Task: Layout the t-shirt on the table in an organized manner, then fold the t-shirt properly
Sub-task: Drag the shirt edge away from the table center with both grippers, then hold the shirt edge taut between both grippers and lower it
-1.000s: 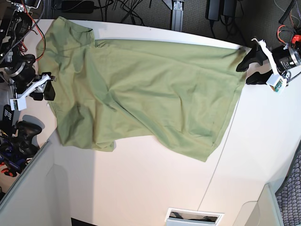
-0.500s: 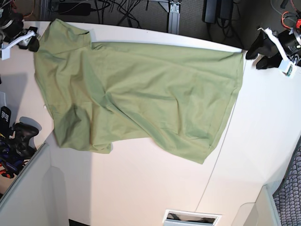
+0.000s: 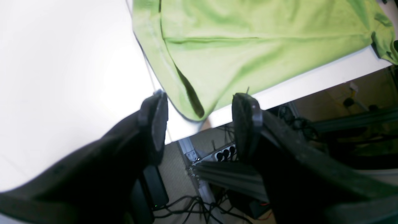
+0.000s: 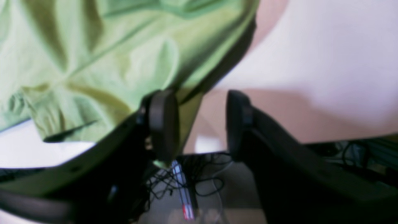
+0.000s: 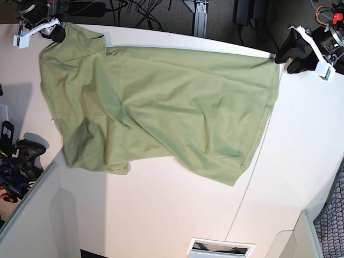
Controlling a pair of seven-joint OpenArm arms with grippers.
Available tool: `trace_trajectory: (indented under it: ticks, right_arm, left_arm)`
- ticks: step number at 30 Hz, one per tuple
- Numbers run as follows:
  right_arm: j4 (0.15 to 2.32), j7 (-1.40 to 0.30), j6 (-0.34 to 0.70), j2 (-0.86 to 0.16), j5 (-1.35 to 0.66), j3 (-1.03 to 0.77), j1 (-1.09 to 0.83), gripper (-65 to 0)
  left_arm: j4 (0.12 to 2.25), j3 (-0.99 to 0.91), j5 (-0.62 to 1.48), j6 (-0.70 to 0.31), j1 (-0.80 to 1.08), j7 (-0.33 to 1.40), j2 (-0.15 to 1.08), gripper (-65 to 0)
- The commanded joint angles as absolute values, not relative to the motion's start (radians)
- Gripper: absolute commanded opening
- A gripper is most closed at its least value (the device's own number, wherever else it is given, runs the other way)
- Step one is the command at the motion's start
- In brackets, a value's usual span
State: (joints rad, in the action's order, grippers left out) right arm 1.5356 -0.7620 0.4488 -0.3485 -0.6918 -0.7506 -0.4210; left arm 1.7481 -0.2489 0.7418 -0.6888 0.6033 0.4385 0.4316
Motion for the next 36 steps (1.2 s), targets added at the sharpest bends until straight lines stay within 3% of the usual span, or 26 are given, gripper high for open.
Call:
trace_trajectory:
  ticks: [1, 8, 36]
  right_arm:
    - [1.549, -0.763, 0.453, -0.363, -0.696, -0.759, -0.421, -37.6]
    - [1.549, -0.763, 0.453, -0.363, -0.696, -0.759, -0.422, -37.6]
    - [1.549, -0.768, 0.453, -0.363, -0.701, -0.759, -0.424, -37.7]
  left_arm:
    - [1.764, -0.257, 0.753, -0.698, 0.604, 0.42, 0.44, -29.0]
    - [1.763, -0.257, 0.695, -0.698, 0.598, 0.42, 0.434, -24.3]
    - [1.668, -0.157, 0.607, -0.669, 0.499, 0.419, 0.39, -24.4]
